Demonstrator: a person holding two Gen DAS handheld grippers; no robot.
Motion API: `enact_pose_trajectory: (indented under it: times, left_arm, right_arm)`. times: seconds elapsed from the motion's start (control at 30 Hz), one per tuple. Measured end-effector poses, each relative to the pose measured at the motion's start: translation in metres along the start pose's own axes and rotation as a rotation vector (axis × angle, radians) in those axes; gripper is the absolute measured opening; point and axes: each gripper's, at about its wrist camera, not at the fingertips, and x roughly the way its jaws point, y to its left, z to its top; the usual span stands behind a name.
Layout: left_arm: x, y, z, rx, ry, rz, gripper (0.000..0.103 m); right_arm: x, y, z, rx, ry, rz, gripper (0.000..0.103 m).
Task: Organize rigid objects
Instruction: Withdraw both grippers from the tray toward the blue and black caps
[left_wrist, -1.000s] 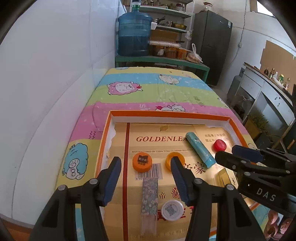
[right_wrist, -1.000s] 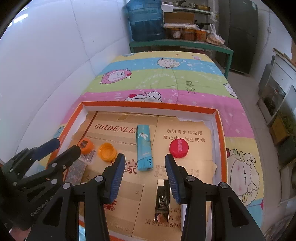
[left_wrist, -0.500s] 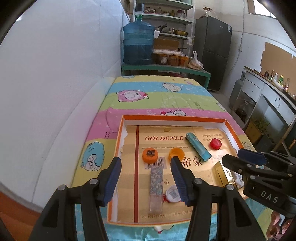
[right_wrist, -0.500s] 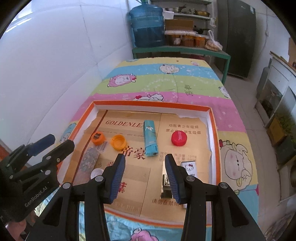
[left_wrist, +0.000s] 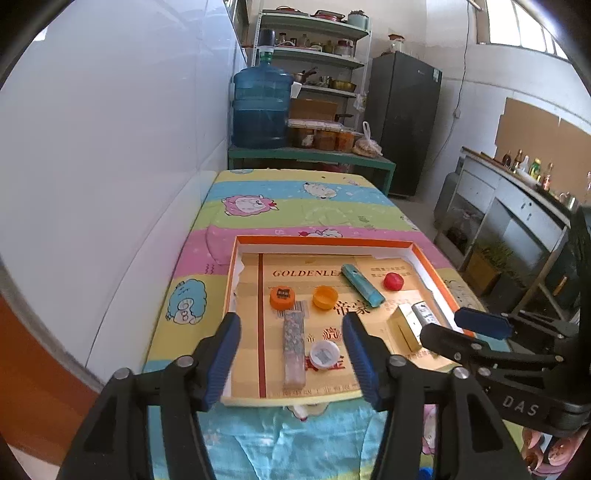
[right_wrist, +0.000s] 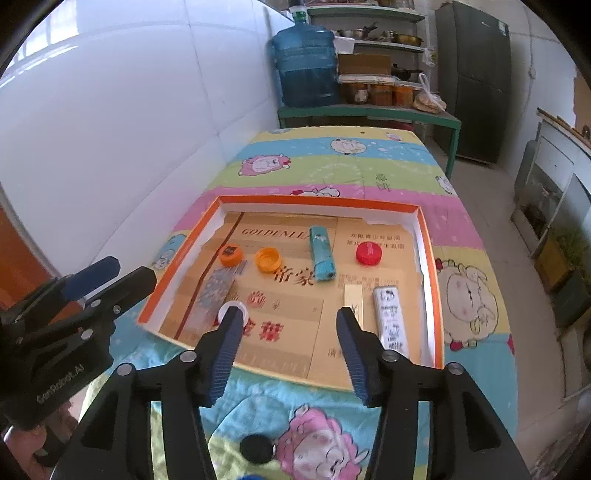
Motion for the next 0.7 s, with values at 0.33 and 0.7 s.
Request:
enact_pose_trajectory:
  times: [0.33,0.7]
  left_arm:
    - [-0.021,0.005,-0.024,0.0,-0.016,-0.022,0.075]
    - [-0.043,0.009,-0.06,0.021,0.025,-0.046,0.075]
  right_arm:
    - [-0.02,0.009,-0.037,-0.015,0.004,-0.027,0.056]
    - [-0.026,0.013,-0.085,-0.013,0.045,-0.053,0.068]
